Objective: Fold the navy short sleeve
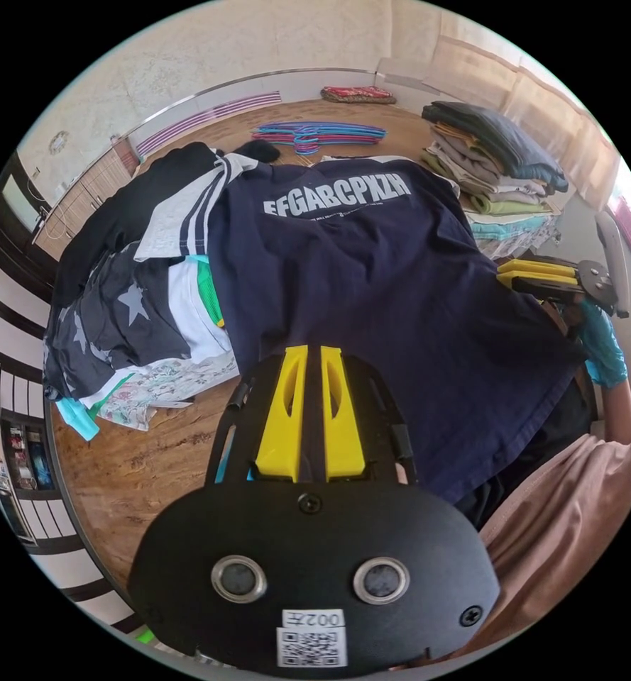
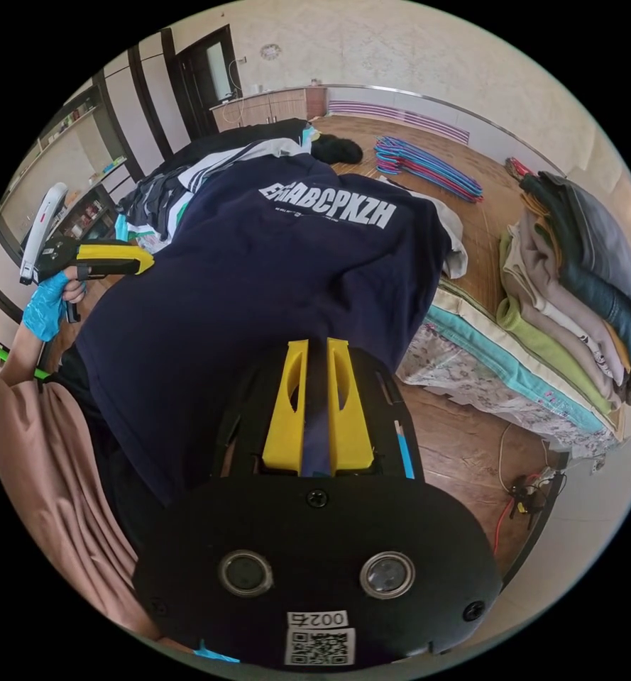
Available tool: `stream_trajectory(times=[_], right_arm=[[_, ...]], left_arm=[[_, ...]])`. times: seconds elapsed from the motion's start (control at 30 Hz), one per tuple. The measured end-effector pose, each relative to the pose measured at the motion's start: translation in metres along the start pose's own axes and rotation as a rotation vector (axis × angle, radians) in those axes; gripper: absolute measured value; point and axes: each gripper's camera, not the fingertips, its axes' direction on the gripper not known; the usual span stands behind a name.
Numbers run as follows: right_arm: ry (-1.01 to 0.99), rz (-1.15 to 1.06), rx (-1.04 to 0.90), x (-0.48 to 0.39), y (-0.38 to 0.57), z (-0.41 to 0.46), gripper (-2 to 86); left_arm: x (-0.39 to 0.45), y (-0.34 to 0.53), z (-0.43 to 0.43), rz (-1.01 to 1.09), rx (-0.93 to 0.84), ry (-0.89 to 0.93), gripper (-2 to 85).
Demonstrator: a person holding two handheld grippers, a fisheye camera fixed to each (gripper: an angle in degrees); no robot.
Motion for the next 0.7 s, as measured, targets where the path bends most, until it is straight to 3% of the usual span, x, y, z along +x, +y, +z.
stream_trajectory(times=[0.7], right_arm=[[0.007, 0.011, 0.014, -0.011, -0.005, -0.006, 5.6]], left_arm=[[-0.011, 0.010, -0.019, -0.019, 0.003, 0.002, -0.2]])
